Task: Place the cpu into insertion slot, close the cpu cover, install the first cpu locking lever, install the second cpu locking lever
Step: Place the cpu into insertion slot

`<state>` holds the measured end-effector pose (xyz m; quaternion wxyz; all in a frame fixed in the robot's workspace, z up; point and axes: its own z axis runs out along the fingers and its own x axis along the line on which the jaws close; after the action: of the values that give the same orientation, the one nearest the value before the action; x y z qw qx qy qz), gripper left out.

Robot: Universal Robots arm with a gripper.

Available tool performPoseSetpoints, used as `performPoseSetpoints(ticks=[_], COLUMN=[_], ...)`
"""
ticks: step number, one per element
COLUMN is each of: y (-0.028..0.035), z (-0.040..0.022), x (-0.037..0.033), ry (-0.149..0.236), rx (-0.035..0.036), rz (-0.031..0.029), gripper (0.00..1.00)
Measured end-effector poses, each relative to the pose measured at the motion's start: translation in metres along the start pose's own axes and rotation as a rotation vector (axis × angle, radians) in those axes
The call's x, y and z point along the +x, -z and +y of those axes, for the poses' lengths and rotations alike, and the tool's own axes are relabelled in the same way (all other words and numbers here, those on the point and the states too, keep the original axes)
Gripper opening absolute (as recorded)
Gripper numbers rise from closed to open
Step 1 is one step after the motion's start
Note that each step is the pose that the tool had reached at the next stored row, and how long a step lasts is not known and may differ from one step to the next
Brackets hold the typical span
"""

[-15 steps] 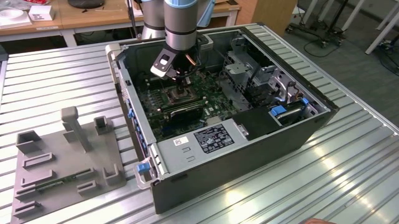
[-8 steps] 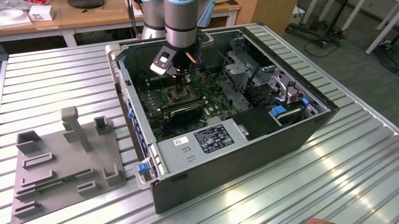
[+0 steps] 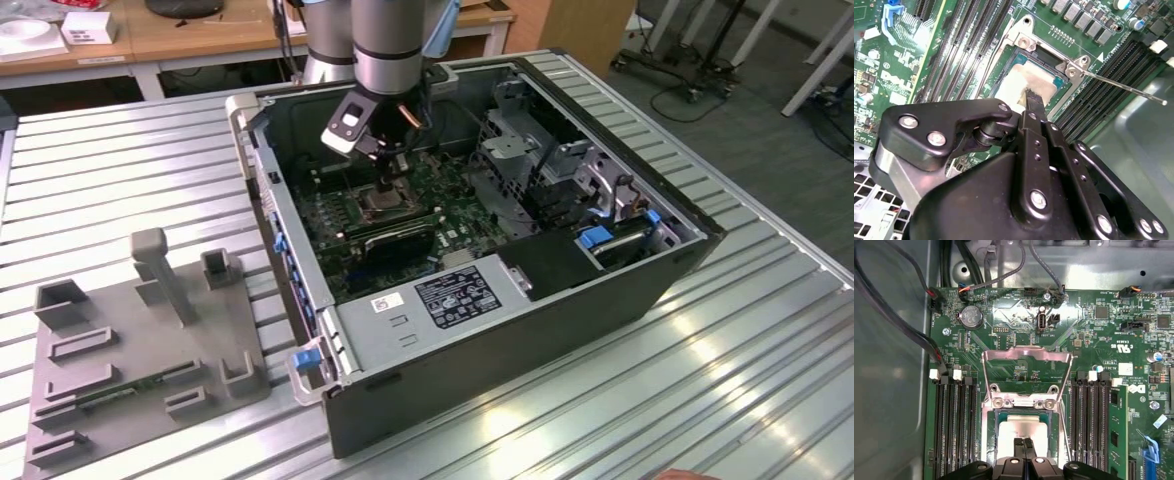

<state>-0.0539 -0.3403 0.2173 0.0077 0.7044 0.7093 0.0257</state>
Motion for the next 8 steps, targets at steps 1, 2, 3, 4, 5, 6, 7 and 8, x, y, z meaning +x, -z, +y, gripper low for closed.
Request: performPoseSetpoints(ticks=[1,2,3,4,5,6,7,8], y=[0.0011,0.0016,0.0016,0.0018,0.0019,0.0019,0.0019,0.0022], z=[0.0,0.0001,0.0001,0.0001,0.0001,0.0001,0.0001,0.0001], x=[0.0,0.0001,0.0001,0.0,0.0,0.0001,0.0001,0.0001], ry=[0.0,0.0,0.0,0.0,0.0,0.0,0.0,0.0], rx=[0.0,0.0,-0.0001,0.0,0.0,0.0,0.0,0.0001], rz=[0.0,0.0,0.0002,0.0,-0.0001,0.0,0.0,-0.0001], gripper=[0.11,0.11,0.11,0.11,0.11,0.11,0.11,0.11])
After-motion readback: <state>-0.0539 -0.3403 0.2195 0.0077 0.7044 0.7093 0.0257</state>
